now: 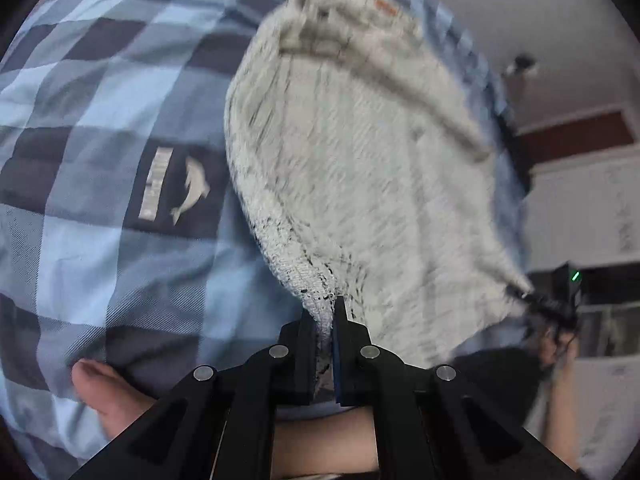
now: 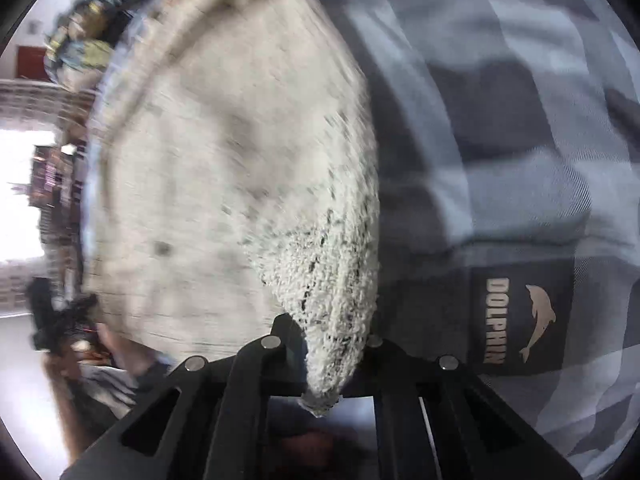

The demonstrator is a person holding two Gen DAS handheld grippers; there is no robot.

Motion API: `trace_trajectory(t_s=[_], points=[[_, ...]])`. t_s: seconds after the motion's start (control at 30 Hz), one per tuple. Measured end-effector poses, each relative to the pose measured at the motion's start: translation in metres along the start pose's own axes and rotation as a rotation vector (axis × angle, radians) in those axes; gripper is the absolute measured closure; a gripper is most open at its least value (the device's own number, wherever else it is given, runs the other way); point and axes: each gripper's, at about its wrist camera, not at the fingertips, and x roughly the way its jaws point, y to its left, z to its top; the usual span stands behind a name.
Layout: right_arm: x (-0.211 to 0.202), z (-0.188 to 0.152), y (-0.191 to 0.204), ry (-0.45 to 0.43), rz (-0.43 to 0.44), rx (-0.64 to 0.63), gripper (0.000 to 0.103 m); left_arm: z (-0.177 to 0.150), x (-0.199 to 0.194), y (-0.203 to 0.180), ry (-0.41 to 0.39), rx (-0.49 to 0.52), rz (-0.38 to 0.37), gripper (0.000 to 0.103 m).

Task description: Fold small clothes

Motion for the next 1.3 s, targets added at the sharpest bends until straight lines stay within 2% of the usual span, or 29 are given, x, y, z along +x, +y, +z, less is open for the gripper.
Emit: trace_trajectory(t_s=[0.1,0.13,0.2,0.3,0.43,0.5,0.6,0.8,1.07,1.17,1.23,1.3], points=[[-0.046,0.002,0.037,-0.094,0.108,-0.043,0.098,0.011,-0.031,-0.008,-0.060,-0.033,-0.088,0.098],[-0.054,0.002,0.045,-0.110,0.124,-0.053,0.098,0.015,-0.044,-0.012,-0.084,-0.044,-0.105,0.098],[-0.084,-0.002,0.075,-0.196,0.168,-0.102,0.098,0.018,-0.062,-0.021,-0.121,-0.040,-0.116,0.098],[-0.116,-0.012,0.097,-0.292,0.236,-0.112,0.098,0.022,-0.089,-0.029,-0.170,-0.045,-0.160,0.098],[-0.137,-0.023,0.111,-0.352,0.336,-0.098,0.098,0.017,-0.115,-0.031,-0.208,-0.078,-0.244,0.098],[-0.142,-0.031,0.119,-0.356,0.384,-0.097,0.098,0.011,-0.129,-0.031,-0.228,-0.084,-0.267,0.098],[-0.149,-0.042,0.122,-0.364,0.422,-0.108,0.098,-0.003,-0.144,-0.028,-0.266,-0.060,-0.247,0.098],[-0.142,-0.058,0.120,-0.337,0.532,-0.082,0.098,-0.037,-0.141,-0.015,-0.213,-0.076,-0.254,0.098],[-0.158,-0.105,0.108,-0.351,0.569,-0.055,0.098,-0.085,-0.170,-0.014,-0.222,-0.065,-0.314,0.099],[-0.156,-0.119,0.105,-0.330,0.579,-0.023,0.098,-0.103,-0.173,-0.019,-0.202,-0.064,-0.348,0.099],[-0.153,-0.126,0.101,-0.320,0.595,-0.004,0.098,-0.111,-0.176,-0.026,-0.197,-0.044,-0.335,0.099],[-0.155,-0.127,0.101,-0.323,0.587,0.001,0.098,-0.107,-0.180,-0.035,-0.215,-0.002,-0.262,0.099]])
